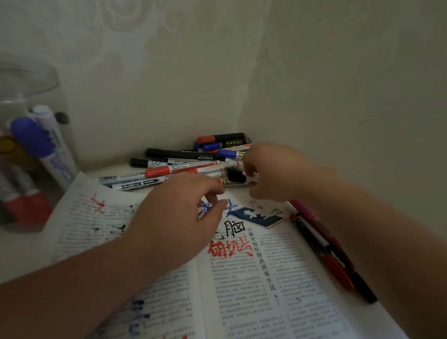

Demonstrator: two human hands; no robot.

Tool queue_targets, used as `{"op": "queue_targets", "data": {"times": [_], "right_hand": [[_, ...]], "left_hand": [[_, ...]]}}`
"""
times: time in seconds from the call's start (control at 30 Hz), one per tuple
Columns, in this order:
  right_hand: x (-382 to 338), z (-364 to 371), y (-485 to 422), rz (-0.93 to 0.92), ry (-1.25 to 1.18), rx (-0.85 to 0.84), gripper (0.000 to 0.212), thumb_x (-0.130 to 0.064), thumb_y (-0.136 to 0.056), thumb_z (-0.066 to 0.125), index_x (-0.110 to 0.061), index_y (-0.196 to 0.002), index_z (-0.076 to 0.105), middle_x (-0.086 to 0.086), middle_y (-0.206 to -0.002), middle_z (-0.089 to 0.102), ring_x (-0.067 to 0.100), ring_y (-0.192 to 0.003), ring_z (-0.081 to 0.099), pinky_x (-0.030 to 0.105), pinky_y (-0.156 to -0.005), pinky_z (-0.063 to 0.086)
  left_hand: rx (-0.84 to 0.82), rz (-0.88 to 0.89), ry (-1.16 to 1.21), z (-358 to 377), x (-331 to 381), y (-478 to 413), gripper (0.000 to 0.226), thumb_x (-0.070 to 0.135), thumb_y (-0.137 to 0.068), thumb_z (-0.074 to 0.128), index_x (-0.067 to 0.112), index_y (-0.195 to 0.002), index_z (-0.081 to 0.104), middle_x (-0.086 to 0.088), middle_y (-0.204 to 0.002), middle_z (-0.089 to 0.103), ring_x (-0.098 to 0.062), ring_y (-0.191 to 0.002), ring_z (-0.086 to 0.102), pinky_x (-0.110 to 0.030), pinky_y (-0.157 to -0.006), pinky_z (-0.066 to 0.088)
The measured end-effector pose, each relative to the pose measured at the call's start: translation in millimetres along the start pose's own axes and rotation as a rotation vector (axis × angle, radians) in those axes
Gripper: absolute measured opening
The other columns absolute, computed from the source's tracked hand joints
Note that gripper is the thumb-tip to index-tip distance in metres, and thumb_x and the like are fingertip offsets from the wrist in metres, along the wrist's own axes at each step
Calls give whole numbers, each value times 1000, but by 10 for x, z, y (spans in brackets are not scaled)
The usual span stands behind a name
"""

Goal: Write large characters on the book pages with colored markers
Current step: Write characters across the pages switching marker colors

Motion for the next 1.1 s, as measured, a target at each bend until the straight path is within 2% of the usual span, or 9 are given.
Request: {"op": "queue_targets", "data": {"times": [0.17,0.27,0.37,0.47,0.6,0.73,0.83,0.97,1.1], "right_hand": [[-151,-122,269,-165,-9,98,18,-32,-81,67,-30,-94,55,-9,-87,57,18,-86,58,35,-74,53],[-275,-114,394,-379,58,239,15,-33,-79,67,-30,-91,60,-8,-83,60,18,-86,55,39,-79,47],[-244,-152,478,-510,27,413,6,-30,-77,65,-26,-82,67,-9,-77,61,19,-86,53,40,-76,43],[-133,-281,566,-362,32,334,19,-49,-86,70,-36,-101,73,-17,-89,64,13,-94,54,35,-82,41],[103,-456,724,-51,-503,215,41,-58,-65,81,-34,-95,69,-12,-77,64,5,-68,59,27,-64,54],[240,-229,674,-37,-1038,225,31,-37,-66,85,-21,-90,73,3,-68,68,19,-56,58,38,-59,51],[89,-55,673,-168,-1632,28,31,-10,-74,76,-2,-103,67,8,-70,67,19,-56,55,32,-53,49],[-210,123,678,-212,-1669,78,7,-3,-95,62,1,-99,66,3,-59,56,16,-53,45,28,-51,47],[-270,169,732,-223,-1562,238,9,-9,-101,59,-4,-101,66,2,-60,54,16,-53,48,31,-50,44]], "left_hand": [[17,-4,13,5,24,-30,45,57,-89,56,33,-127,56,21,-113,49,0,-99,48,-22,-79,39],[-62,-22,143,9,36,-27,36,61,-90,52,41,-119,55,24,-105,61,3,-97,57,-15,-74,42],[-112,-37,223,18,-1,-39,17,48,-97,50,38,-108,58,20,-90,66,1,-84,62,-21,-69,48],[-178,-39,255,9,24,-35,28,50,-96,45,37,-115,59,21,-93,64,0,-87,60,-22,-72,48],[-247,-66,276,44,37,-5,5,46,-98,43,49,-102,43,12,-89,64,-10,-82,61,-34,-73,51],[-231,-76,340,35,15,8,6,46,-98,38,52,-100,36,5,-87,63,-14,-71,58,-37,-66,50],[-207,-17,376,13,43,-1,28,50,-97,36,45,-125,42,10,-88,60,-13,-73,57,-30,-65,46],[-242,22,438,9,69,-11,30,42,-100,39,40,-127,52,26,-73,59,0,-63,55,-14,-57,41],[-212,15,521,-41,114,-16,38,45,-95,43,51,-131,50,17,-58,54,-2,-47,45,-9,-47,33]]}}
Point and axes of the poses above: each hand's wrist, its own y-axis away from the middle knuckle, its own z-axis out of the palm, x = y × z, the point moved 1 cm from there along -y, towards the middle knuckle
